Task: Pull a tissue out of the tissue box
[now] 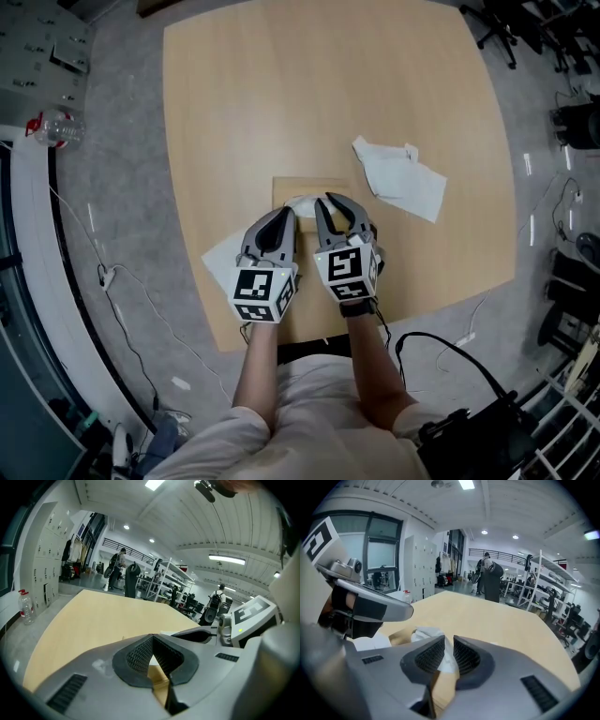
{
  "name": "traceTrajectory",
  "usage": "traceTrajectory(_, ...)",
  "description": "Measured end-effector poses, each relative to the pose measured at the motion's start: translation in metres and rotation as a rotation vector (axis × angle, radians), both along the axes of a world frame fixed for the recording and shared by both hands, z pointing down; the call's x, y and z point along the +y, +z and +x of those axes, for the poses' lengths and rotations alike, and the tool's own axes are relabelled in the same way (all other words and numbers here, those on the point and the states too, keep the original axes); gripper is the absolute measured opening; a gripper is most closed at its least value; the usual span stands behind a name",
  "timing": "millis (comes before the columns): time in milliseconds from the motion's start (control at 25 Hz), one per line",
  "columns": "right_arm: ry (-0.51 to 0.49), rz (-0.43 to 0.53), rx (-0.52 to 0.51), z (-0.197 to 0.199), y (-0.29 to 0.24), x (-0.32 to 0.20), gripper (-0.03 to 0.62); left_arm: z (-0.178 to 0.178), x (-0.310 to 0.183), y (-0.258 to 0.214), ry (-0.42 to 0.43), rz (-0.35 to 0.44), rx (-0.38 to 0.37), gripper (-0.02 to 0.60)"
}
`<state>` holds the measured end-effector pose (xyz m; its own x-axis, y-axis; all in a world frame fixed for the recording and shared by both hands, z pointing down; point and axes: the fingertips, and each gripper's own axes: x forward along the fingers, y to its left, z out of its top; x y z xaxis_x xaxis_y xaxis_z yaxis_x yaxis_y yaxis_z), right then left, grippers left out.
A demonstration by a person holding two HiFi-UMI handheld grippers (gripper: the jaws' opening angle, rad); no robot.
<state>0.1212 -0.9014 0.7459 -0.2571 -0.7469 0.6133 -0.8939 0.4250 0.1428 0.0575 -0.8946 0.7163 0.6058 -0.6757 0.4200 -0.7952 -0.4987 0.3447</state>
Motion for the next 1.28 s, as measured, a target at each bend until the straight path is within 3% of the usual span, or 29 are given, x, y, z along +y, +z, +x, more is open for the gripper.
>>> traceTrajectory(200, -0.008, -0.025, -0.004, 0.0, 0.004, 0.001, 0.006, 0.0, -0.001, -0.003, -0.01, 0.005, 0.005, 0.002)
traceTrajectory(520, -0.025, -0.024, -0.062, -0.005, -0.013, 0.007, 0.005, -0.002, 0.001, -0.024, -0.04, 0.043, 0.015, 0.002)
traceTrajectory(840, -0.019, 0.028, -0.129, 0.001, -0.065, 0.02, 0.005, 0.001, 0.021, -0.071, -0.06, 0.104, 0.024, 0.002)
traceTrajectory(1280, -0.089, 0.299, -0.245, -0.015, -0.217, 0.041, 0.005, -0.016, 0.05, -0.202, -0.129, 0.341, 0.017, 0.002)
